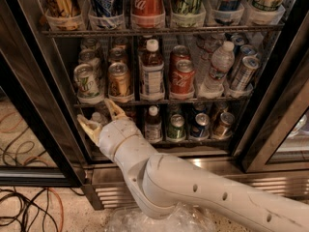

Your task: Pick 7up can from middle shelf of fridge

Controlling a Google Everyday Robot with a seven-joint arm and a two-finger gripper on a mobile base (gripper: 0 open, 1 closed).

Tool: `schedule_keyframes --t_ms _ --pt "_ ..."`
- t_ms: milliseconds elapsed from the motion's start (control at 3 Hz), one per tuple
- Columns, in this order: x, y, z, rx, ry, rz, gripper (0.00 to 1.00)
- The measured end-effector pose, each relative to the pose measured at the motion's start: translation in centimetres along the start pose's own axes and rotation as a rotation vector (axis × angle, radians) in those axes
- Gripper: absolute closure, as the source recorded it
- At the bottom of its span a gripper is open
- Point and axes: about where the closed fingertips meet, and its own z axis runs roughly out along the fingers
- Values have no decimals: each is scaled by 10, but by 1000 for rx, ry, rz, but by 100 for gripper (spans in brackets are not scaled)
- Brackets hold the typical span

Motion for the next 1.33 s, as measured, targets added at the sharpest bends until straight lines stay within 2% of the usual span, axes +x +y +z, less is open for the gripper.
schedule_keyframes --t_ms 333,667,1000,1333 --pt "0 0 0 0 0 0 38" --pt "0 0 0 0 1 0 21" --pt "5 -2 8 1 8 -1 27" --pt "-2 -26 70 -7 -17 -27 24"
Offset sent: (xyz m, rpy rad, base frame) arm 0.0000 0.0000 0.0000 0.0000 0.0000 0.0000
